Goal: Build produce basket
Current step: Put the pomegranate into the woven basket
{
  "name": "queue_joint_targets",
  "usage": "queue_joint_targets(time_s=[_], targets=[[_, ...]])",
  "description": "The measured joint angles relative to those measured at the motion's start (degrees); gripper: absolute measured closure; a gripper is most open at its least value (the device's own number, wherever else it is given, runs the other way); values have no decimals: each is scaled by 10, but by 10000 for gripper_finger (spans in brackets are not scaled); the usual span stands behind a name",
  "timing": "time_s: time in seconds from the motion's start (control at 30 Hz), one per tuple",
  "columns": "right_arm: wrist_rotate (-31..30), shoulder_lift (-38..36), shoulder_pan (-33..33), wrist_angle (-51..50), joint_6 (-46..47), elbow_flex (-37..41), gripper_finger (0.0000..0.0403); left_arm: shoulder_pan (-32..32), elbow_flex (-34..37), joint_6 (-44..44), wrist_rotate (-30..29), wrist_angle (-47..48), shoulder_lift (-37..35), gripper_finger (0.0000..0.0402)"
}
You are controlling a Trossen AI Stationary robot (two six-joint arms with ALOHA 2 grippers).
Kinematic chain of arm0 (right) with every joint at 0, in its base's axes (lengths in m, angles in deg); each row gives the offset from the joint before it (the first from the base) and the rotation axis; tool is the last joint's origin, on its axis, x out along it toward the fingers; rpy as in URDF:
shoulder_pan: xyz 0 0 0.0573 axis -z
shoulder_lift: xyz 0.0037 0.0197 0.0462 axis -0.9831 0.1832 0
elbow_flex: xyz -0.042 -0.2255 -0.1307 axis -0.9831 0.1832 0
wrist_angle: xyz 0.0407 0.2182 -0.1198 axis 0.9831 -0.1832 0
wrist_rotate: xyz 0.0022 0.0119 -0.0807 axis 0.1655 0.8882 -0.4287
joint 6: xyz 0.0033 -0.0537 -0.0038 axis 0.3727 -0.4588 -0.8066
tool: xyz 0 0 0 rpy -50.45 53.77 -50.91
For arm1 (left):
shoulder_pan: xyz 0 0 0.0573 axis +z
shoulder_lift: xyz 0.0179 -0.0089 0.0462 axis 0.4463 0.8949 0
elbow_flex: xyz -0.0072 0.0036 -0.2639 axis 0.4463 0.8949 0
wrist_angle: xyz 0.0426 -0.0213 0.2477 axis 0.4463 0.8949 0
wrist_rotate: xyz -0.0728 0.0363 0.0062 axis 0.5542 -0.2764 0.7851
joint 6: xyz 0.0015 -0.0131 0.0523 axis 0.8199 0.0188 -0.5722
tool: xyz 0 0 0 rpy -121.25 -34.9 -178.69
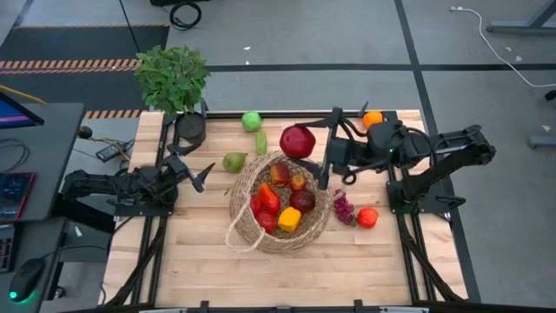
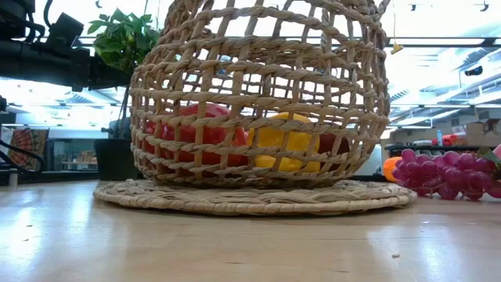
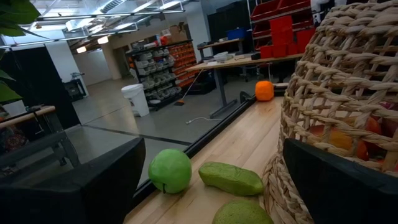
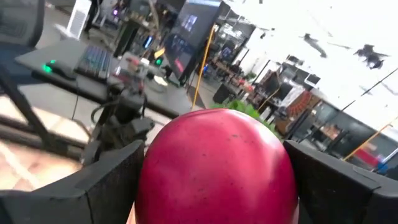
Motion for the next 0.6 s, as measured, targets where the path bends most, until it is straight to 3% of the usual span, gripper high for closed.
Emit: queue_joint_targets(time_s=[0.33,0.6], targets=[[-5,24,-32,33,-34,1,26,0,0,0,0,-1,0,14],[-36,39,-39,121,-25,-2,25,0,0,0,0,1,0,14]])
